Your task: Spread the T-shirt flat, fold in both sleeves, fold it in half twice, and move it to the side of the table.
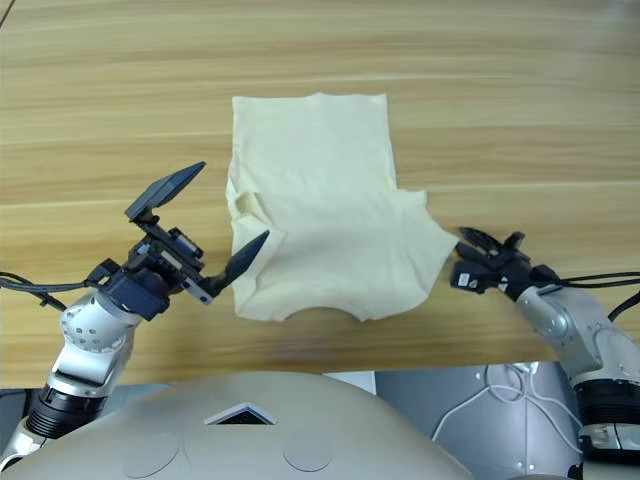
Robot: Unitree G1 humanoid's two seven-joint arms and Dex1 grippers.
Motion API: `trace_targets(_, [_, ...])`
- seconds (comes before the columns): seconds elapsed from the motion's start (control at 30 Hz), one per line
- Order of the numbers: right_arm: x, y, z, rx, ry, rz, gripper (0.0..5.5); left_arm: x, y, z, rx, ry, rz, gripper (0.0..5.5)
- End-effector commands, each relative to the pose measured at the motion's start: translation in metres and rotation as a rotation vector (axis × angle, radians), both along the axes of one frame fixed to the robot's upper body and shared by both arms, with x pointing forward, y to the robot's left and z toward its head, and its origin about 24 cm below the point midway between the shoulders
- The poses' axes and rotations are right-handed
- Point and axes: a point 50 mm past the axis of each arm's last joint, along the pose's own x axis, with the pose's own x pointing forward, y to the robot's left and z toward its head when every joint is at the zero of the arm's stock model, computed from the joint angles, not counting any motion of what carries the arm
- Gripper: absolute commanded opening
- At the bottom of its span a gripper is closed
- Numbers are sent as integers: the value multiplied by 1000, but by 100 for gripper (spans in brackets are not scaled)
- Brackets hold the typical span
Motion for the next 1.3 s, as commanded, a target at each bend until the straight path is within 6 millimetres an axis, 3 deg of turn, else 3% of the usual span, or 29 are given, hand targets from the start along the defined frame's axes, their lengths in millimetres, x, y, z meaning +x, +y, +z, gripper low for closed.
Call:
trace_targets(0.03, [3,1,-5,-7,-6,5,157,3,1,-2,23,6,10,447])
trace_targets(0.27, [1,2,-11,-6,9,21,157,2,-1,-6,25,13,-6,447])
trace_targets(0.57, [2,-2,-15,-12,3,14,3,0,-4,-6,25,2,-27,449])
trace_targets(0.9, [6,4,-12,43,-53,17,3,-1,-3,-6,21,-1,-24,449])
trace_targets(1.1, [23,14,18,214,-265,-25,3,0,-1,-6,23,-2,-13,449])
trace_targets(1.3, [27,19,24,247,-325,-38,3,1,0,-8,27,2,-3,449])
